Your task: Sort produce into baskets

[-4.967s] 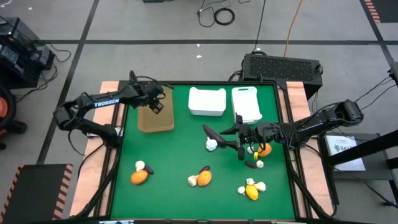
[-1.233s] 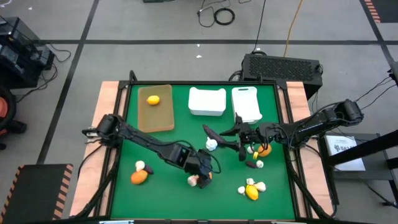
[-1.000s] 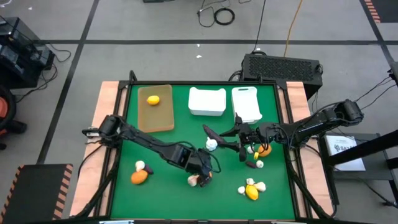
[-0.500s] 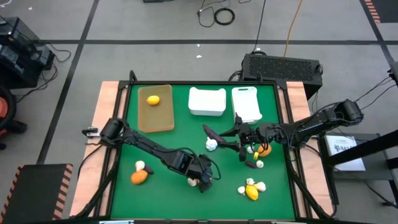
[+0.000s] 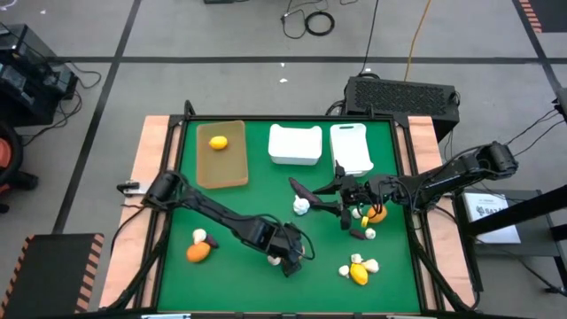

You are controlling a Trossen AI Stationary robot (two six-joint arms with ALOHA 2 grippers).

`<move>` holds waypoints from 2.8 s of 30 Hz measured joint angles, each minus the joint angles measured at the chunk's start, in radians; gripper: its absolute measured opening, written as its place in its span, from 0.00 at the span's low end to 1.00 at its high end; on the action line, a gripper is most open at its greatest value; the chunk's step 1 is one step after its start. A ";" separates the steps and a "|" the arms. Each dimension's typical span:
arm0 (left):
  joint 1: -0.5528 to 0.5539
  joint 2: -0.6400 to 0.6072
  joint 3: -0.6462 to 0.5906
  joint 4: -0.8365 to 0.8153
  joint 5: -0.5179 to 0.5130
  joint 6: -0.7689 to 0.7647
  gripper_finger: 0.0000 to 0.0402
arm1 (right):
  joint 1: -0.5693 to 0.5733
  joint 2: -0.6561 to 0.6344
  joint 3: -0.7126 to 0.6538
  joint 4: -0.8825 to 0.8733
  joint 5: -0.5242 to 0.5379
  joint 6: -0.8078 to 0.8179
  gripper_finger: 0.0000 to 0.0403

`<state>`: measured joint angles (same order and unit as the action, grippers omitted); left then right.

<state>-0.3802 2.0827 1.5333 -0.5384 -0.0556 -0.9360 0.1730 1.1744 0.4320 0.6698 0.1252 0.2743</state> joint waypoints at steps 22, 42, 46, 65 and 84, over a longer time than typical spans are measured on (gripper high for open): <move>0.040 0.026 -0.001 0.009 -0.027 0.132 0.73 | 0.000 0.000 0.000 -0.002 0.000 -0.006 0.46; 0.082 -0.043 0.019 -0.127 -0.034 0.218 0.60 | 0.000 0.000 0.001 -0.019 0.001 -0.010 0.46; 0.108 -0.154 0.029 -0.322 -0.142 0.247 0.60 | 0.000 0.000 0.001 -0.036 0.001 -0.016 0.46; 0.688 -0.702 -0.415 -0.698 -0.405 0.422 0.60 | -0.001 0.000 0.001 -0.088 0.007 -0.053 0.46; 0.956 -0.755 -0.640 -0.414 -0.172 0.610 0.77 | -0.002 0.000 0.001 -0.089 0.006 -0.076 0.46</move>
<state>0.5758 1.3281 0.8928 -0.9525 -0.2276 -0.3260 0.1711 1.1748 0.4332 0.5805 0.1314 0.1980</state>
